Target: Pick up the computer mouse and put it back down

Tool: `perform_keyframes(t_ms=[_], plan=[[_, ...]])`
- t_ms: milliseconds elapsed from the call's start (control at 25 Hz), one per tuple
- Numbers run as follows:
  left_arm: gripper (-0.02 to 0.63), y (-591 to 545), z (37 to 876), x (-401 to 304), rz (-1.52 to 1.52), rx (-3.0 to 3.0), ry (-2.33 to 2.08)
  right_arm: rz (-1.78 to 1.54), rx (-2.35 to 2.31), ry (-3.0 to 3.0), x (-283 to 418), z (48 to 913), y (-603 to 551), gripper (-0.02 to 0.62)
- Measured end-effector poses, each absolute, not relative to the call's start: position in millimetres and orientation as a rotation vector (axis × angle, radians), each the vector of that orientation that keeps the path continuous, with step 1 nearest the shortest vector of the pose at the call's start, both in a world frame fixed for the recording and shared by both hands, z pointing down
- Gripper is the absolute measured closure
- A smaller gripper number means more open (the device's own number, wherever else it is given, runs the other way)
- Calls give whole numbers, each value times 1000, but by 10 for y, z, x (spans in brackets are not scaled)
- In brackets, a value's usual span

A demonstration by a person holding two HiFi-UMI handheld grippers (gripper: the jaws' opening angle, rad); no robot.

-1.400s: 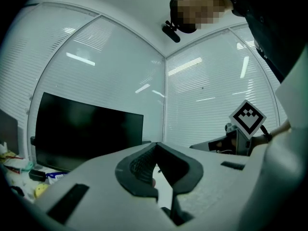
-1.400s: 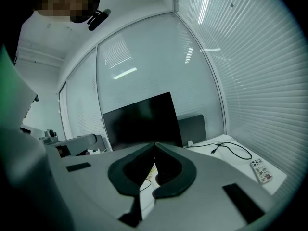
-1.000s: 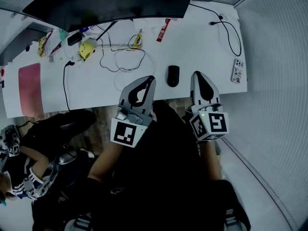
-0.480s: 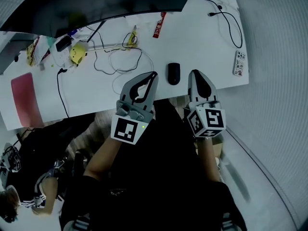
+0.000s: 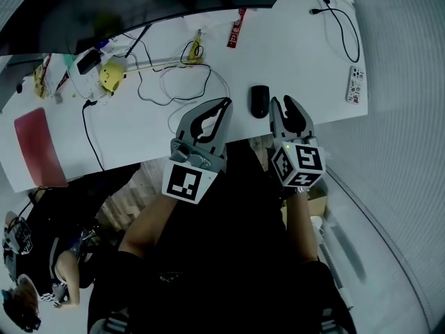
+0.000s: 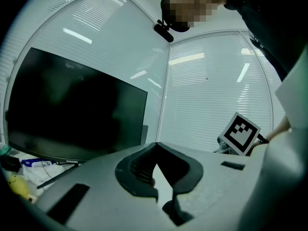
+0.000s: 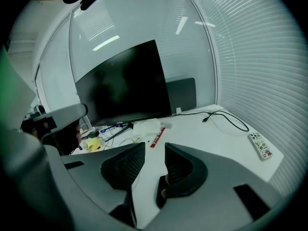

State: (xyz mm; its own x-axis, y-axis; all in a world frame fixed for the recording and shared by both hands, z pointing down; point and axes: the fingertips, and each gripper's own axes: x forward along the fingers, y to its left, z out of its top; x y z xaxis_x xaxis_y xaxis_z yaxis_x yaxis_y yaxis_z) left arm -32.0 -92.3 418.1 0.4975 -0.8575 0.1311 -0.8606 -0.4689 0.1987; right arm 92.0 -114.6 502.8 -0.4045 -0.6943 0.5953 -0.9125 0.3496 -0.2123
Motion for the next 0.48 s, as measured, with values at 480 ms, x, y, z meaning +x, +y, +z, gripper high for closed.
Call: perform_keyframes(t_ms=[480], plan=[[600,-926,4425,-433,42,2498,-1391,874,1302,-2004,866,5949,-883,354]])
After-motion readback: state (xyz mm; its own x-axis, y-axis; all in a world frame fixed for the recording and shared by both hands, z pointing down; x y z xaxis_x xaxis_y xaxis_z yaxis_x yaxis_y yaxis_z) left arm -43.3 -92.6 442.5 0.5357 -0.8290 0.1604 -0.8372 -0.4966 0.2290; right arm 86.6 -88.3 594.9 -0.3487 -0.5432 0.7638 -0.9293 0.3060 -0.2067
